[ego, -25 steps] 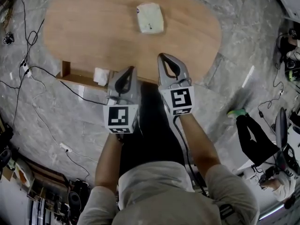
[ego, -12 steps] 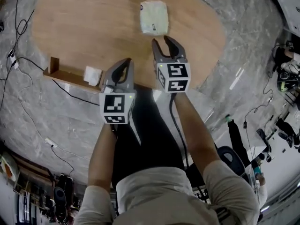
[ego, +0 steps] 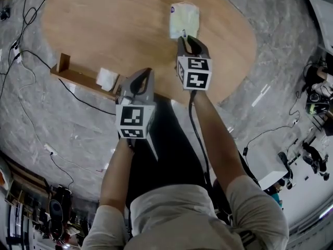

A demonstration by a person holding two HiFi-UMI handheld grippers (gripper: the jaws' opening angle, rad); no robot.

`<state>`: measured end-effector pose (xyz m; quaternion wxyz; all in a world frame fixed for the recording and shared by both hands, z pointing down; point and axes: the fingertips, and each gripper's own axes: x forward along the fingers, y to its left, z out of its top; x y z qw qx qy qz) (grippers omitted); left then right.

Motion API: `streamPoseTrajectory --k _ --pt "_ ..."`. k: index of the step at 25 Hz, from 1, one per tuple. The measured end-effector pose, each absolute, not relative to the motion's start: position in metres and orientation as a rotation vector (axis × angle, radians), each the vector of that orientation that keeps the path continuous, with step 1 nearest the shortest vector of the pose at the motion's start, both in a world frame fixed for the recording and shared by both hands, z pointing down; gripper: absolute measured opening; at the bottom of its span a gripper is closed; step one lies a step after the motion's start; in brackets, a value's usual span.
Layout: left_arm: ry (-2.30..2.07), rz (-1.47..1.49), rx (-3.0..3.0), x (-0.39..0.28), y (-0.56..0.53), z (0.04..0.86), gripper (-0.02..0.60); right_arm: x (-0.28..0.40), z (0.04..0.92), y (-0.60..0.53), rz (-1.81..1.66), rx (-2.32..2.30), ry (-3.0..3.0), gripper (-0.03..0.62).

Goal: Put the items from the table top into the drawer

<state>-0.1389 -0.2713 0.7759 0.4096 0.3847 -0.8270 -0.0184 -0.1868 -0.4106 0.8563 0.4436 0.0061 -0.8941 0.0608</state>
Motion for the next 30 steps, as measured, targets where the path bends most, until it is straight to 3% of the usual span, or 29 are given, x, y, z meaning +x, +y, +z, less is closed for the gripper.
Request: streamPoseTrajectory --k 2,5,30 --pt "-2.084 -0.050 0.961 -0.139 -0.267 0.777 0.020 -0.188 0.853 -0.409 0.113 -0.006 -2.226 0.031" --pt "-2.095 -0.057 0.950 -0.140 -0.259 0.778 0.020 -0.190 0.842 -0.403 0.049 -0.044 -2.252 0.018" --pt "-2.253 -0.223 0.588 -0.151 -0.082 0.766 0.020 -0.218 0.795 -0.191 -0.093 -0.466 -2.313 0.012"
